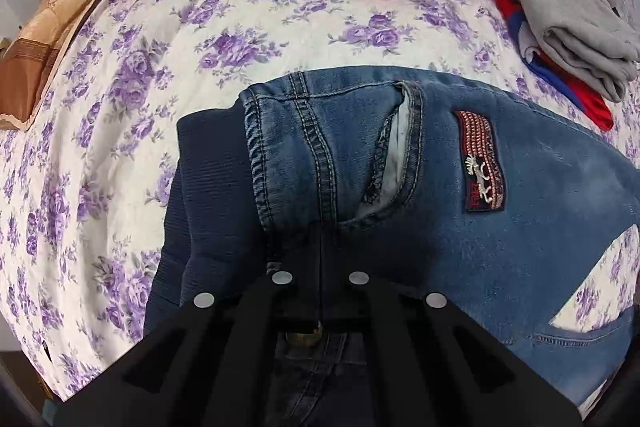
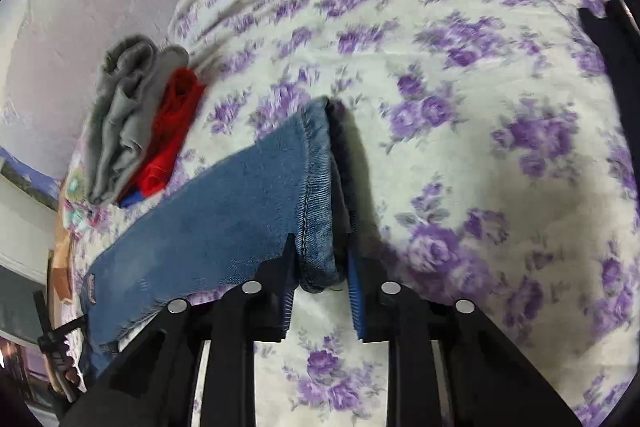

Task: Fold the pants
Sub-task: 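Grasp a jeans leg cuff with the right tool while the left tool holds the waistband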

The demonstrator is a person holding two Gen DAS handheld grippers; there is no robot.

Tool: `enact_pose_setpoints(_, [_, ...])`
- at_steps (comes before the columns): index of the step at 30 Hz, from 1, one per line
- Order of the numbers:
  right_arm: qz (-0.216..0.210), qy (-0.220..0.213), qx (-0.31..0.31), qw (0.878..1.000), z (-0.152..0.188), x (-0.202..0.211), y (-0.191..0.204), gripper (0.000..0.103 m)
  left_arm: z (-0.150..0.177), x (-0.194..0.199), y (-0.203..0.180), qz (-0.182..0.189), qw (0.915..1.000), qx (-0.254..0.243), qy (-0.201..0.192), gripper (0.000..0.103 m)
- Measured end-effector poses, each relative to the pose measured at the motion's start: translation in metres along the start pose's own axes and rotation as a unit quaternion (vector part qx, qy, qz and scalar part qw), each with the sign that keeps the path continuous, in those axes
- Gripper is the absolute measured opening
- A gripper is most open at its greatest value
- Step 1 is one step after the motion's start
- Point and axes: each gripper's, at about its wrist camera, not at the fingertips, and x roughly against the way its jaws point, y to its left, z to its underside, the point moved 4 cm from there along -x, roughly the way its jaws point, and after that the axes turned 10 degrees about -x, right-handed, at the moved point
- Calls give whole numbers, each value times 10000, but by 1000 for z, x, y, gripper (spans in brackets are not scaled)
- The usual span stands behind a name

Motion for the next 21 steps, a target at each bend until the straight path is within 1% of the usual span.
enact_pose_setpoints(1, [49,-60,34,10000,1,10,-1,14,3,2,1,11,10000,-21,-36,0])
enact_pose_setpoints(2, [79,-61,33,9999,2,17,-6,14,6,2,3,46,9999,-34,-105,0])
enact_pose_setpoints(3, [95,22,-23,9999,5,15,-10,14,7,1,3,81,9999,-11,-138,0])
enact_pose_setpoints(5, [394,249,-21,9989,12,-6,-19,14,11,-1,5,128,9998,64,-163,0])
enact_pose_setpoints(6, [510,265,49,9983,13,-16,-21,15,10,-1,3,103,9998,71,-154,0])
enact_pose_setpoints(7, [558,16,188,9983,12,-17,-17,16,4,-6,-1,75,9999,52,-136,0])
enact_pose_setpoints(8, [766,-40,379,9963,12,-19,-11,22,2,-6,-3,51,9999,5,-113,0])
enact_pose_setpoints(10, [1029,-5,447,9937,11,-17,-6,31,1,-1,-3,93,9999,-104,-70,0])
enact_pose_setpoints(11, [1149,0,463,9923,13,-6,0,45,0,4,-3,182,9997,-153,-50,0])
enact_pose_setpoints(12, [1106,-85,527,9924,16,7,7,46,-1,12,-1,274,9994,-209,-65,3])
enact_pose_setpoints(13, [1006,-262,703,9921,22,25,18,47,-2,24,5,274,9991,-271,-161,7])
enact_pose_setpoints(14, [928,-449,948,9901,32,45,31,55,-5,36,12,196,9988,-347,-299,15])
enact_pose_setpoints(15, [871,-557,1098,9886,39,56,38,65,-11,47,20,121,9979,-459,-435,47])
enact_pose_setpoints(16, [764,-668,1281,9866,52,71,48,68,-18,54,28,109,9971,-556,-506,80])
enact_pose_setpoints(17, [600,-708,1451,9851,67,82,58,69,-26,58,34,168,9963,-629,-566,89])
enact_pose_setpoints(18, [456,-663,1554,9846,79,88,65,70,-40,60,38,351,9940,-814,-637,91])
enact_pose_setpoints(19, [252,-538,1667,9842,99,91,73,70,-51,57,38,468,9918,-1000,-645,91])
enact_pose_setpoints(20, [157,-439,1723,9839,112,93,76,70,-66,49,40,625,9868,-1351,-634,91])
enact_pose_setpoints(21, [80,-320,1788,9833,125,92,81,70,-72,43,41,651,9839,-1544,-618,91])
